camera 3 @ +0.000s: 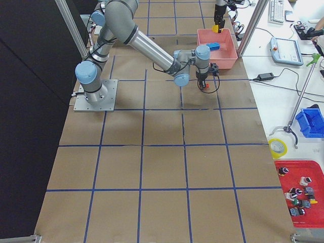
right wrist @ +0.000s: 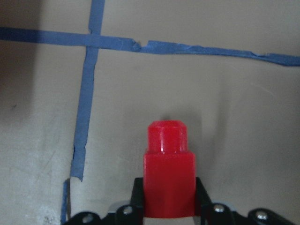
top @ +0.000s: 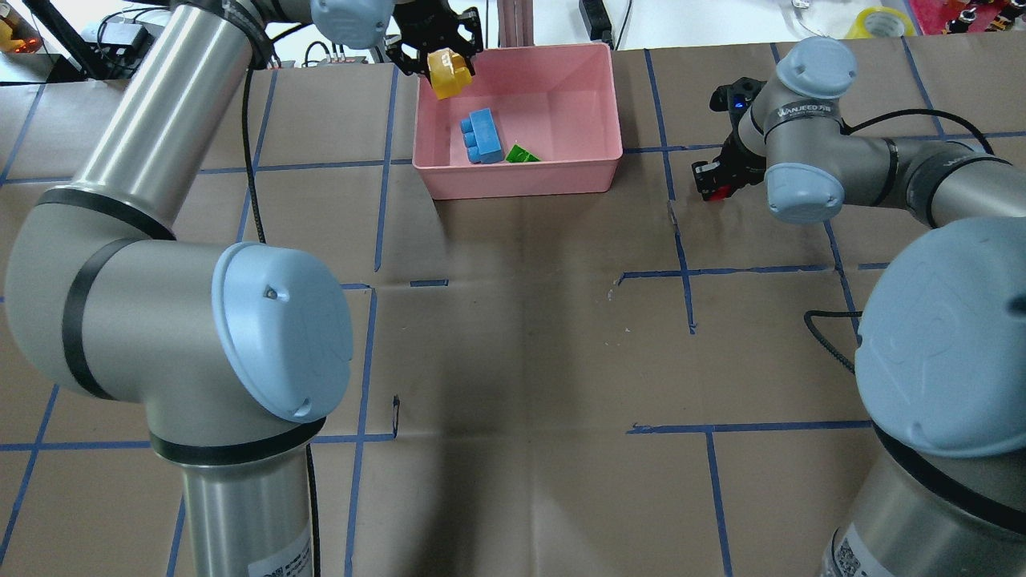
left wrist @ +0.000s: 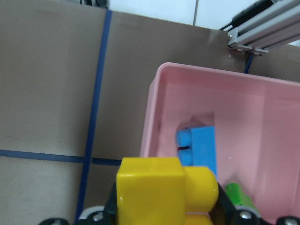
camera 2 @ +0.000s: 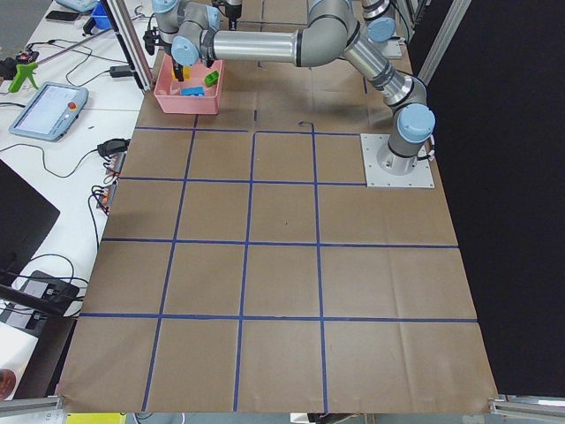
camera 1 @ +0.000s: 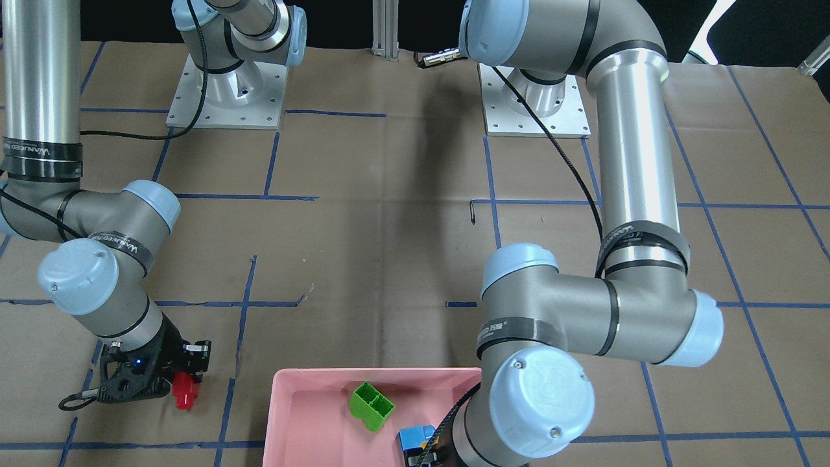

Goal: Put all blocks into box

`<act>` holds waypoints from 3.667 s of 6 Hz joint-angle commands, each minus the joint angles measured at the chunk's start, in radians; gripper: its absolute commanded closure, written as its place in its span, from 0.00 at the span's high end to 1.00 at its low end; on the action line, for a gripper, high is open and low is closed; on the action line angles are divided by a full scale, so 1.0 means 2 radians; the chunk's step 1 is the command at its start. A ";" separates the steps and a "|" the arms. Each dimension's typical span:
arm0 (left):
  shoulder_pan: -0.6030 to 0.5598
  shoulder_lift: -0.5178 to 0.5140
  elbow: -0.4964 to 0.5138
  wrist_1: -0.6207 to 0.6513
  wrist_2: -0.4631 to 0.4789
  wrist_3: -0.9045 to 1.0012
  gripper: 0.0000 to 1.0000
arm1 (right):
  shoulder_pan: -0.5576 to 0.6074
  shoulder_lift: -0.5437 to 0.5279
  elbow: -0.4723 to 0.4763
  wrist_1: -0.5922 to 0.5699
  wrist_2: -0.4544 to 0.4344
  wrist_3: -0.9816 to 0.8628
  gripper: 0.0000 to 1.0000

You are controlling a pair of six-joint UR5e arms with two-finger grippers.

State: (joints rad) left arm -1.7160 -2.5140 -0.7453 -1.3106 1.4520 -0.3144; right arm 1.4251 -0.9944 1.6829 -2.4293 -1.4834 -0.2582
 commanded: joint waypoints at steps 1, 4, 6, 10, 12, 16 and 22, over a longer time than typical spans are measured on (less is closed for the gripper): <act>-0.009 -0.020 -0.005 0.029 0.039 -0.002 0.73 | 0.000 -0.027 0.000 0.007 -0.002 -0.002 0.05; -0.009 0.043 -0.005 -0.026 0.042 0.003 0.99 | 0.002 -0.100 -0.007 0.101 -0.008 0.013 0.04; 0.033 0.137 -0.027 -0.144 0.043 0.091 0.99 | 0.033 -0.129 -0.065 0.218 0.017 0.077 0.04; 0.092 0.365 -0.292 -0.145 0.062 0.203 0.99 | 0.133 -0.024 -0.212 0.237 0.163 0.287 0.03; 0.089 0.451 -0.380 -0.116 0.060 0.192 0.99 | 0.143 0.040 -0.284 0.231 0.164 0.287 0.05; 0.066 0.468 -0.404 -0.109 0.062 0.169 0.99 | 0.151 0.053 -0.292 0.214 0.156 0.284 0.99; 0.071 0.465 -0.395 -0.107 0.062 0.205 0.99 | 0.117 -0.097 -0.230 0.392 -0.022 0.110 0.99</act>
State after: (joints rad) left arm -1.5753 -1.5852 -1.5338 -1.5258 1.5776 0.0906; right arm 1.6746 -1.1116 1.1918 -1.7337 -1.4408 0.0561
